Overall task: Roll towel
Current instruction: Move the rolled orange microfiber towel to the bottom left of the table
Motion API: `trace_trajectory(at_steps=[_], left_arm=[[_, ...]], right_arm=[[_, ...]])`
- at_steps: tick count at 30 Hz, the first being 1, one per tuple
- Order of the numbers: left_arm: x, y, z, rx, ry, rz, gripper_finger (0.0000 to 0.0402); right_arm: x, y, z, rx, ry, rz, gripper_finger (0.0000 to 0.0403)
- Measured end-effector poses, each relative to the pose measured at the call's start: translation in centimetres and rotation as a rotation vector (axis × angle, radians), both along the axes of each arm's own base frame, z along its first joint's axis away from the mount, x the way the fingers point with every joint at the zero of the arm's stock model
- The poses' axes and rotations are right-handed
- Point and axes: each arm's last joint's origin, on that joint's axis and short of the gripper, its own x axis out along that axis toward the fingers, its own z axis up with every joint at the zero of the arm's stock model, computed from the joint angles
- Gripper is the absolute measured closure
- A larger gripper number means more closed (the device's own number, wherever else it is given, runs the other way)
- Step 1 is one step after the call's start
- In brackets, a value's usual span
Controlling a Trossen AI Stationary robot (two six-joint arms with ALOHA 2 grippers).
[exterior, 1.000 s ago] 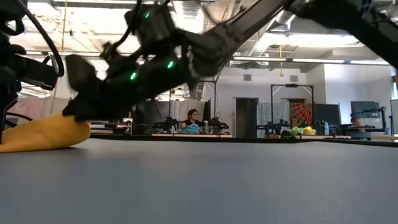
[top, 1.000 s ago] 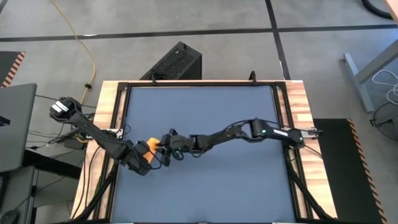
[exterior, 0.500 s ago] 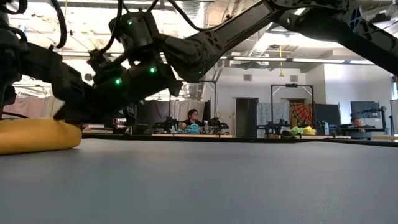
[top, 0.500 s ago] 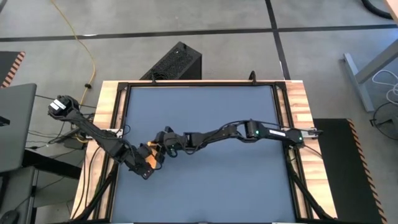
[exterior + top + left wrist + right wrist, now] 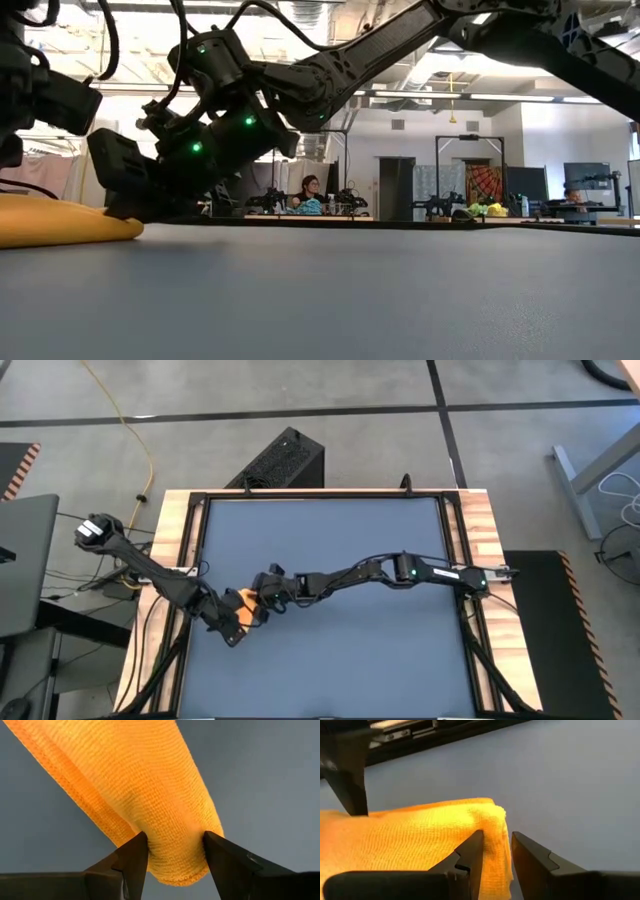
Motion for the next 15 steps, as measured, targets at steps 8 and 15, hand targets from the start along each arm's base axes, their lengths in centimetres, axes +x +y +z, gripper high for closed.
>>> trace_trajectory(at_steps=[8, 15], left_arm=[[-0.9, 1.2, 1.7, -0.052, -0.052, -0.019, 0.0221], [-2.8, 2.1, 2.8, -0.095, -0.006, -0.021, 0.0221]], right_arm=[[-0.2, 0.3, -0.3, -0.075, 0.056, 0.018, 0.0275], [-0.3, 0.1, -0.5, -0.078, 0.074, 0.017, 0.0275]])
